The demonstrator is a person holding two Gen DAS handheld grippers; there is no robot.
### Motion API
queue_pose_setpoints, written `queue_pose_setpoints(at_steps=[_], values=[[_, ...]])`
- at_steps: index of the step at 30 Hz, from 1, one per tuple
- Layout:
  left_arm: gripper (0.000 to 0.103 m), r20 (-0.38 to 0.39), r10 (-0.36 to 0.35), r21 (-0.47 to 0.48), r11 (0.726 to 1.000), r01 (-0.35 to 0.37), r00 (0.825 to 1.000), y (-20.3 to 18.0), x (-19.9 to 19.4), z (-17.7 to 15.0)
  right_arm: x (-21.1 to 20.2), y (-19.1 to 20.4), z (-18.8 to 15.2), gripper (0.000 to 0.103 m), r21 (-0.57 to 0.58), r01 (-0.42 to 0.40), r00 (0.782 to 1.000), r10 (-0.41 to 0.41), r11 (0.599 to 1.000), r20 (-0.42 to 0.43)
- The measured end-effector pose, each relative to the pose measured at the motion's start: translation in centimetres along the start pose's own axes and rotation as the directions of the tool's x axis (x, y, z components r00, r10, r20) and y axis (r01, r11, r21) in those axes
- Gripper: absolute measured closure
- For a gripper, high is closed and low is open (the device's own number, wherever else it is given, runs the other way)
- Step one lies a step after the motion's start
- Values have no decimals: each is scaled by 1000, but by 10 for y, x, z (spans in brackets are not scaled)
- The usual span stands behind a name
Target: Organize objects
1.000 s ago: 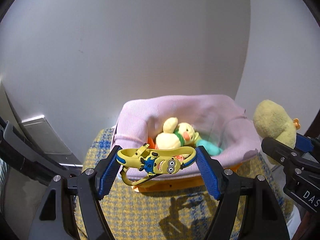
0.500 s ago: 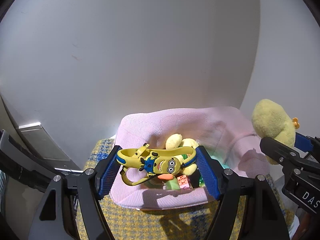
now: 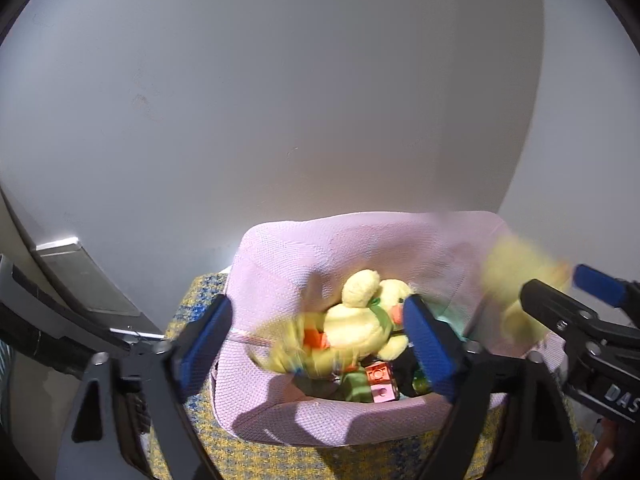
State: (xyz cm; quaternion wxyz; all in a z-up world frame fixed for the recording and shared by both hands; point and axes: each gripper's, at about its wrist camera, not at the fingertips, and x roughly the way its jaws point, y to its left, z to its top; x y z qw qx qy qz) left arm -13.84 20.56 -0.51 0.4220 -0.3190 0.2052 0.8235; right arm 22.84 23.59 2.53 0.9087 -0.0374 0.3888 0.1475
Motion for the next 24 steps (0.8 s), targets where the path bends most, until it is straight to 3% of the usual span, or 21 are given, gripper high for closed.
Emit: queue_pose_setpoints(at_steps=[2, 7, 24], values=[[9, -4, 10, -12, 1000, -10, 1000, 2, 1, 0, 0, 1, 1, 12, 1, 12, 1000, -12, 1000, 9], [1, -6, 41, -22, 999, -41, 999, 6, -3, -1, 0, -1, -1, 11, 8, 37, 999, -37, 999, -4], [0, -5, 37, -17, 999, -37, 999, 11, -42, -15, -38, 1, -17, 8, -15, 80, 997, -80, 997, 8]])
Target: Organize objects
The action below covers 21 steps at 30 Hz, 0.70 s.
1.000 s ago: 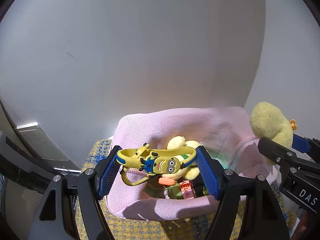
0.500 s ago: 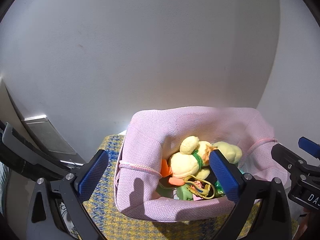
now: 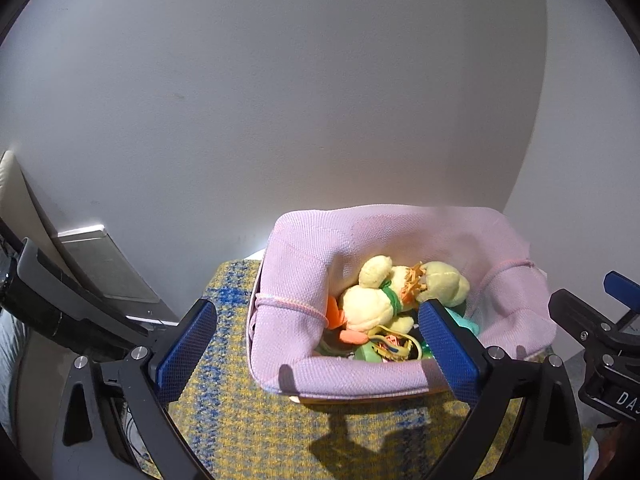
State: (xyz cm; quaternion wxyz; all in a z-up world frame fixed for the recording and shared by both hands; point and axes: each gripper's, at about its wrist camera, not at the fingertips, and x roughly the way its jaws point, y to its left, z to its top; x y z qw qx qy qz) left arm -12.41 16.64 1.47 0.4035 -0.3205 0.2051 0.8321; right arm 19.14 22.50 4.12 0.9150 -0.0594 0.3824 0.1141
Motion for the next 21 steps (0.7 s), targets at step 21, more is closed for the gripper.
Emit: queue_pose_setpoints(at_steps=[21], values=[[0, -37, -12, 21, 1000, 13, 999, 7, -55, -46, -54, 8, -43, 7, -39, 5, 1000, -5, 999, -18]])
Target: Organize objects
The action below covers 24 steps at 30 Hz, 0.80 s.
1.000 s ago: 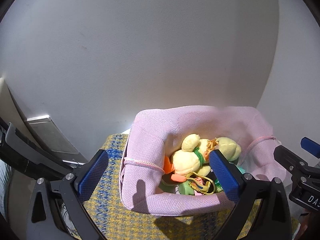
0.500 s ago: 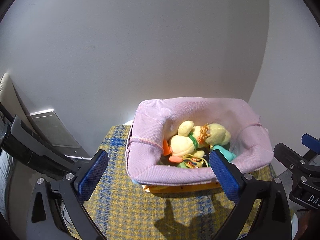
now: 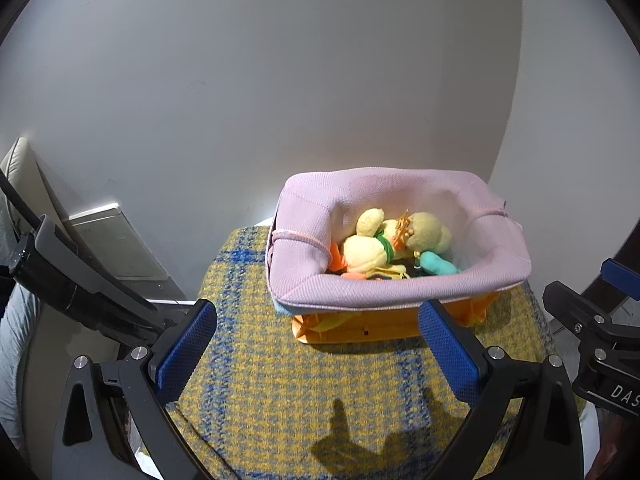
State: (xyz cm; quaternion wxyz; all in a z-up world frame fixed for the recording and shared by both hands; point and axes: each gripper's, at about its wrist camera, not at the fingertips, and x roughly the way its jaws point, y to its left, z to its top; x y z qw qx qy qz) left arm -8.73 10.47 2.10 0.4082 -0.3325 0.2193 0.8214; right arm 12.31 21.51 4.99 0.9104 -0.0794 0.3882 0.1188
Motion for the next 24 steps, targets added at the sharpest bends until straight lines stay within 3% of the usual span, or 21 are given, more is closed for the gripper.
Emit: queue_pose_setpoints(at_steps=[24], values=[[0, -72, -42, 16, 999, 44, 996, 4, -48, -61, -53, 2, -66, 6, -1, -14, 999, 14, 1000, -46]])
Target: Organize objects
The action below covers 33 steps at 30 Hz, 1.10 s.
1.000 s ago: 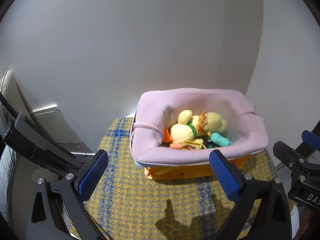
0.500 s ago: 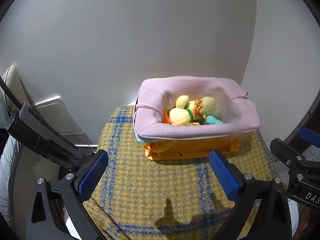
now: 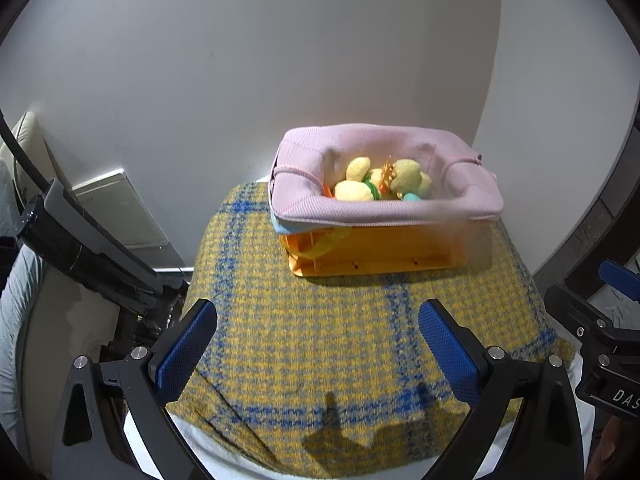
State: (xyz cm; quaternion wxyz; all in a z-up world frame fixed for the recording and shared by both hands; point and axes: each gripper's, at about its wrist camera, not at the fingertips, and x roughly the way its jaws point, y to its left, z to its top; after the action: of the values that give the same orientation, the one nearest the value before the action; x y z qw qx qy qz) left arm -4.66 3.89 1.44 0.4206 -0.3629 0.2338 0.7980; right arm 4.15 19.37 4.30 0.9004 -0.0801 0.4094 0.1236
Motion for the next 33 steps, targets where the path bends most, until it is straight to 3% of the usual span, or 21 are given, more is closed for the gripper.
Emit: queue_pose_setpoints(at_steps=[20, 33], values=[[0, -149, -3, 1, 1000, 3, 989, 10, -10, -79, -4, 4, -79, 6, 26, -19, 989, 23, 999, -147], [0, -196, 20, -4, 1000, -21, 980, 14, -14, -110, -8, 6, -107, 6, 43, -15, 984, 23, 999, -177]])
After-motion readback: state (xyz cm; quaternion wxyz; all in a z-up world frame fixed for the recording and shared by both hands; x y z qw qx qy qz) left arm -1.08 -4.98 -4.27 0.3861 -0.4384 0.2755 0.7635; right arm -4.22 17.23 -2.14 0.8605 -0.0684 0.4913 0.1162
